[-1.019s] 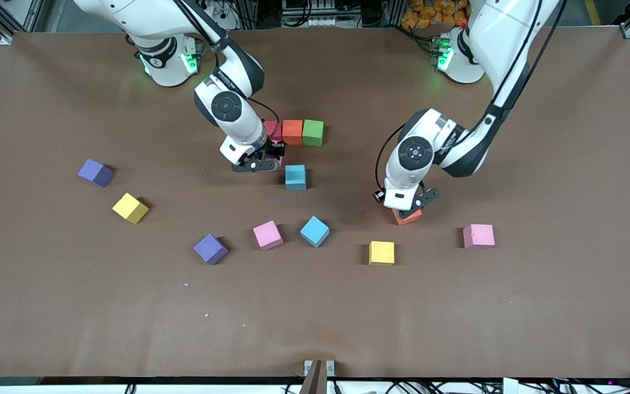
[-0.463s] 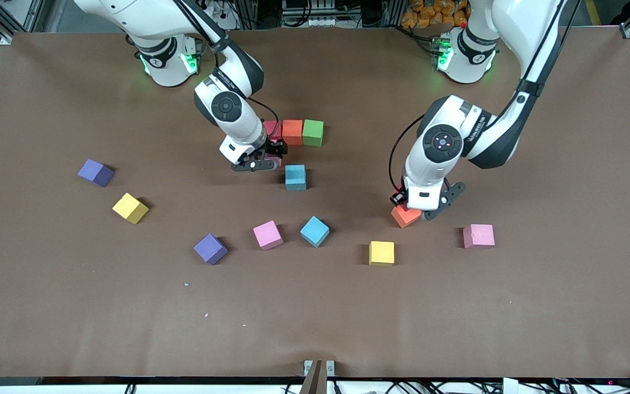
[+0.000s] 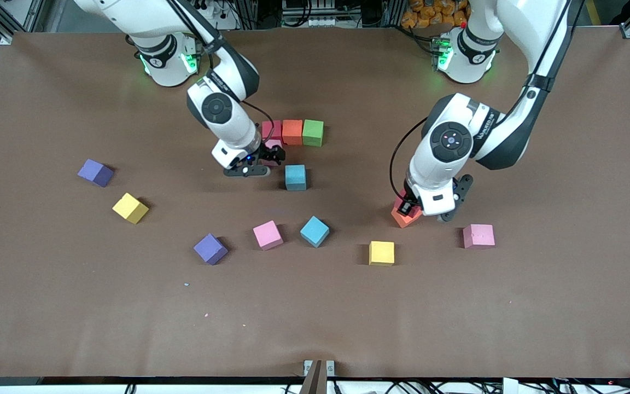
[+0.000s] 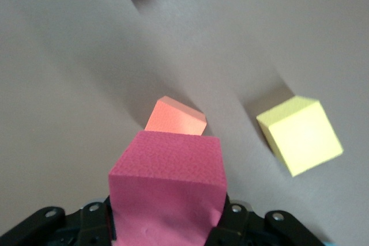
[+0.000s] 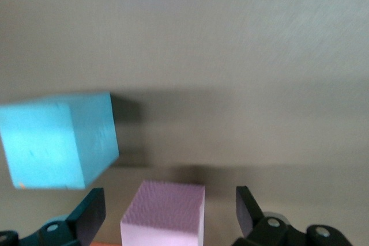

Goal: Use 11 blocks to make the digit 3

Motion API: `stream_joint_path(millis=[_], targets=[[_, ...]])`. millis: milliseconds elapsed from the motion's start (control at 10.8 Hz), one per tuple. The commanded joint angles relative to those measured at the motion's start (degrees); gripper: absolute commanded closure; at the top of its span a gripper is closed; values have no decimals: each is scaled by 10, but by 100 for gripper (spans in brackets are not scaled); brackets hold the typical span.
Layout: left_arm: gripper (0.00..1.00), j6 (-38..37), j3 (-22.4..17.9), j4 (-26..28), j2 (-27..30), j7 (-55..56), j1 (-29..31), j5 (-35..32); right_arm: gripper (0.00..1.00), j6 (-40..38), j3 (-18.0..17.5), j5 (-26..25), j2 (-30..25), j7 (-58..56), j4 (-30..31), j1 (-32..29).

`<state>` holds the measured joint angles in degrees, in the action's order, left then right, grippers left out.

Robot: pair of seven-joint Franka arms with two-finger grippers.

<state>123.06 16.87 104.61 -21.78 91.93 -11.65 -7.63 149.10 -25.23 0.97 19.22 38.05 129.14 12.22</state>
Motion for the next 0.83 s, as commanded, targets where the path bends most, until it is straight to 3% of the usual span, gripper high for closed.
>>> stream_joint_path(millis=[0, 463, 741], targets=[[94, -13, 1, -12, 2, 48, 16, 8, 0, -28, 9, -5, -15, 12, -34, -25], [94, -20, 5, -57, -4, 116, 20, 27, 0, -67, 75, -8, -4, -50, -97, -50], [94, -21, 1, -58, -16, 113, 32, 26, 0, -94, 88, -4, 26, -55, -155, -72]])
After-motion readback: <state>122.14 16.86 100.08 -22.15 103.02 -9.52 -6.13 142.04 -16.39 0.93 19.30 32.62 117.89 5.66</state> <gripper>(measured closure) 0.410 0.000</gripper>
